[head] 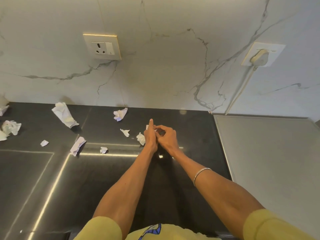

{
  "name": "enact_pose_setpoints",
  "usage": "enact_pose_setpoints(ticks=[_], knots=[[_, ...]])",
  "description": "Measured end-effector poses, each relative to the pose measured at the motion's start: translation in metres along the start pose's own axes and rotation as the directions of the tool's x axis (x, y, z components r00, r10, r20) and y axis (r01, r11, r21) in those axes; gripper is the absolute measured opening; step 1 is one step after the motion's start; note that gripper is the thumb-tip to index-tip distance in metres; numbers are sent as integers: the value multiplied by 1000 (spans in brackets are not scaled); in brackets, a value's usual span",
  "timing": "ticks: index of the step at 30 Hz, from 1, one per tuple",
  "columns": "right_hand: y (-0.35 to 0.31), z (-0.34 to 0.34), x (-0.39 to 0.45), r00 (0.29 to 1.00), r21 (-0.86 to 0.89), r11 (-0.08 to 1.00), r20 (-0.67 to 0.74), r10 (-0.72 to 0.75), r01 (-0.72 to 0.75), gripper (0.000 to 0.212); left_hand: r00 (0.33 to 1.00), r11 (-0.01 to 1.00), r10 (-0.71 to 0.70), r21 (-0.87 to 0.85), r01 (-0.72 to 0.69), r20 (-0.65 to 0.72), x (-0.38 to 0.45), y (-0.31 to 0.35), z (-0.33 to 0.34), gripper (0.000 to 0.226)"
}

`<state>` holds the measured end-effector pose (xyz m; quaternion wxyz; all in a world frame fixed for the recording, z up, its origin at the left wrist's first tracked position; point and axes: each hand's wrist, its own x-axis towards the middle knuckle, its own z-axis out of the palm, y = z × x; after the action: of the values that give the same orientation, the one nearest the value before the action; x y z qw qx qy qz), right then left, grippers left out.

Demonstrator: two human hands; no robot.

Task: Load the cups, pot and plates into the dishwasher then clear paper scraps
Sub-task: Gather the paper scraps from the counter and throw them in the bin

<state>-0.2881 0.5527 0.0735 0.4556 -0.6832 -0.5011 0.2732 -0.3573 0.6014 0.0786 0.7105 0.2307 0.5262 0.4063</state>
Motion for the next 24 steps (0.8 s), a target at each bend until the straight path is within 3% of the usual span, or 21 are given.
enact_pose_setpoints(ticks=[5, 10, 13, 16, 21, 24], knots=[[-27, 23, 1, 982, -64, 988, 134, -130, 139, 25, 977, 994, 104, -11, -108, -188, 3, 24, -33, 38], [-37, 40, -6, 997, 97, 992, 13, -81, 79, 24, 964, 976, 107, -157, -148, -244, -9, 34, -74, 37], [-29, 46, -2, 997, -76, 994, 11, -75, 76, 24, 971, 964, 91, -225, -141, -221, -14, 30, -105, 36], [-24, 53, 0, 994, -239, 967, 92, -64, 84, 37, 976, 964, 64, -240, -114, -209, -20, 17, -131, 38], [-6, 73, 1, 929, -424, 895, 370, 29, 141, 63, 985, 974, 50, -209, -85, -168, -26, -1, -158, 42], [0, 82, 0, 920, -516, 832, 392, 16, 205, 51, 990, 957, 23, -284, -61, -138, -31, -1, -168, 37]])
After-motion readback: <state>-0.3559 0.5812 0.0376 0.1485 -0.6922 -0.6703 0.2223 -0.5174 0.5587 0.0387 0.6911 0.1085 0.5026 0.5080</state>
